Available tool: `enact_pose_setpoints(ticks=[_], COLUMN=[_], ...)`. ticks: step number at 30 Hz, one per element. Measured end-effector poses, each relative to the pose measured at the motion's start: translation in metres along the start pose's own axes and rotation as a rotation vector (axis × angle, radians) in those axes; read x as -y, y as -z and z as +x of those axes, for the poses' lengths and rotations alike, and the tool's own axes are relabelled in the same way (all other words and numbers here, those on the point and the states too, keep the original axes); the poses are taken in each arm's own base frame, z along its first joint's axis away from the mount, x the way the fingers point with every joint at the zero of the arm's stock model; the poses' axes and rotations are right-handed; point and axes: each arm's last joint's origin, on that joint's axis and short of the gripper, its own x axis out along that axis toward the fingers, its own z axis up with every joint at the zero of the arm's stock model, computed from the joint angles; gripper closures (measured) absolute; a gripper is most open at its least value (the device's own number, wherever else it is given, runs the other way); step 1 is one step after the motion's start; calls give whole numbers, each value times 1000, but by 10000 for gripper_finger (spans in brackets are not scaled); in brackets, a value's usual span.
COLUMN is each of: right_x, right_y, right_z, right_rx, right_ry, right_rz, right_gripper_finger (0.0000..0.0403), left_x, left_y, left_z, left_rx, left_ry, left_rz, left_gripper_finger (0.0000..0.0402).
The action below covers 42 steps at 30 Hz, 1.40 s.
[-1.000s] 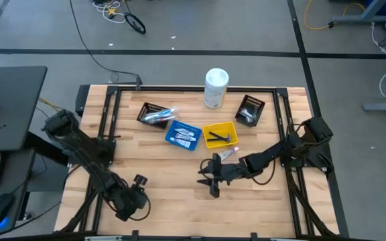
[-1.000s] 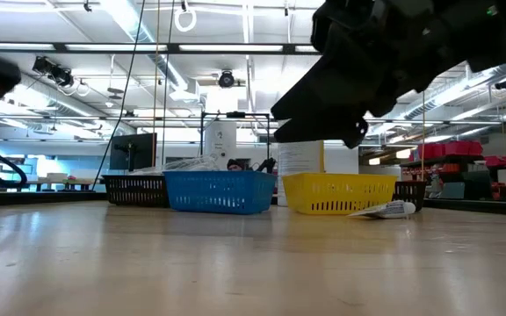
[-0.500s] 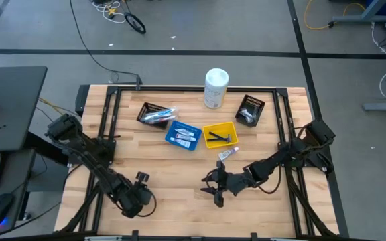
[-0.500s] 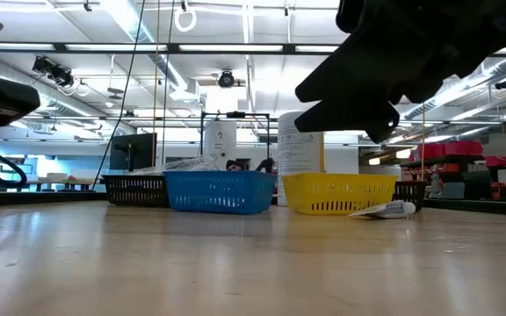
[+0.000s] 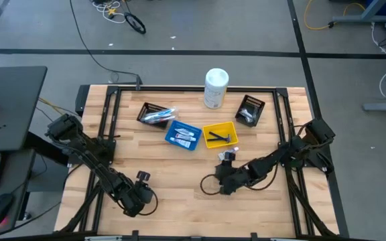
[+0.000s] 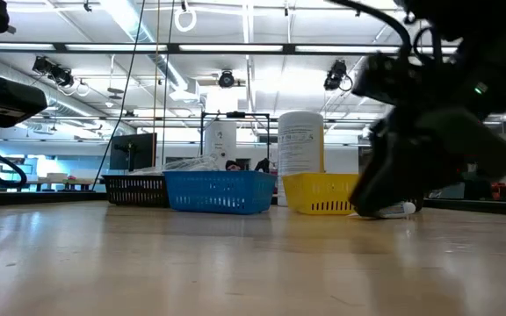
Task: Pick & Place Travel size toiletries
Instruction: Put the white toothpaste into the blue bin
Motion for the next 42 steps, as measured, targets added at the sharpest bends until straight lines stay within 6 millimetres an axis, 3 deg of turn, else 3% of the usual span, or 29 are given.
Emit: enact_pose_setpoints(ticks=[8, 14, 19, 25, 30, 36, 42], right_x=[13, 32, 57, 73, 88, 106, 114], right_y=[17, 16, 16, 13, 16, 26, 30], right_z=[-9, -37, -53, -41, -30, -19, -9], right_rx=[-158, -246, -341, -405, -376, -452, -377], right_ry=[141, 180, 237, 158, 200, 115, 78], right_rz=[-76, -86, 5, 41, 44, 129, 152], right_gripper_finger=[204, 204, 204, 204, 204, 204, 204], left_x=[0, 0, 1, 1, 1, 1, 1], left_y=[0, -2, -6, -12, -14, -14, -14], left_z=[0, 0, 0, 1, 0, 0, 0], left_rx=[4, 16, 49, 99, 122, 121, 121], left_ry=[1, 6, 20, 40, 51, 50, 50], left_rz=[-2, 12, 33, 14, 8, 10, 10], left_gripper_finger=[259, 259, 259, 259, 259, 259, 259])
